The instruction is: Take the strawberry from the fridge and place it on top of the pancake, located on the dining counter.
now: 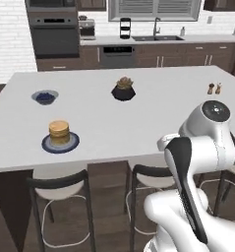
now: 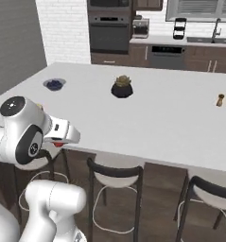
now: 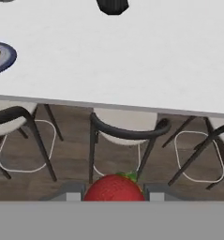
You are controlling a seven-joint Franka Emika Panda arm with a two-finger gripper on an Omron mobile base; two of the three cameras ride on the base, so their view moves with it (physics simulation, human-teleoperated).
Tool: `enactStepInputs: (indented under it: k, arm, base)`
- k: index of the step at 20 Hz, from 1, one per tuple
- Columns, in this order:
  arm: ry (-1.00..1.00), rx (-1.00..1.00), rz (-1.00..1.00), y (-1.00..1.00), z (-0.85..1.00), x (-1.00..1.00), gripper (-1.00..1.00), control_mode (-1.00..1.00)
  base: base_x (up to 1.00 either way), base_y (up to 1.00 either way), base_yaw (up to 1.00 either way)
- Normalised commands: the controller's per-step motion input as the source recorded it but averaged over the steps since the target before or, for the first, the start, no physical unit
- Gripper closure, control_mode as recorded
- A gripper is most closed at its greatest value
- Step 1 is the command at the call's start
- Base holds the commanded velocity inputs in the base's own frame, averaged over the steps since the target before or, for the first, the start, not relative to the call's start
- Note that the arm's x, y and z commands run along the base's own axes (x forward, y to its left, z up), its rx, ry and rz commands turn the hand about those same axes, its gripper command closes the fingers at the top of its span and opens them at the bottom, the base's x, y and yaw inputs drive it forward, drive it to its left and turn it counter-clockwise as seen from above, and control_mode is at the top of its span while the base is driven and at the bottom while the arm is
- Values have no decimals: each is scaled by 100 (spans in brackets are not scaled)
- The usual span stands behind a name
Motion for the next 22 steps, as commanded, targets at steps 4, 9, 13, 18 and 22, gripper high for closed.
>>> enactStepInputs:
  k: [4, 9, 13, 18, 22]
  arm:
    - [0, 0, 0, 0, 0, 0, 100, 100]
    - [0, 0, 0, 0, 0, 0, 100, 100]
    - [0, 0, 0, 0, 0, 0, 100, 100]
    - [0, 0, 0, 0, 0, 0, 100, 100]
    - [0, 0, 0, 0, 0, 0, 100, 100]
  base:
    - [52, 100, 0]
    - [1, 100, -8]
    - [20, 100, -14]
    - [46, 78, -19]
    - [54, 27, -17]
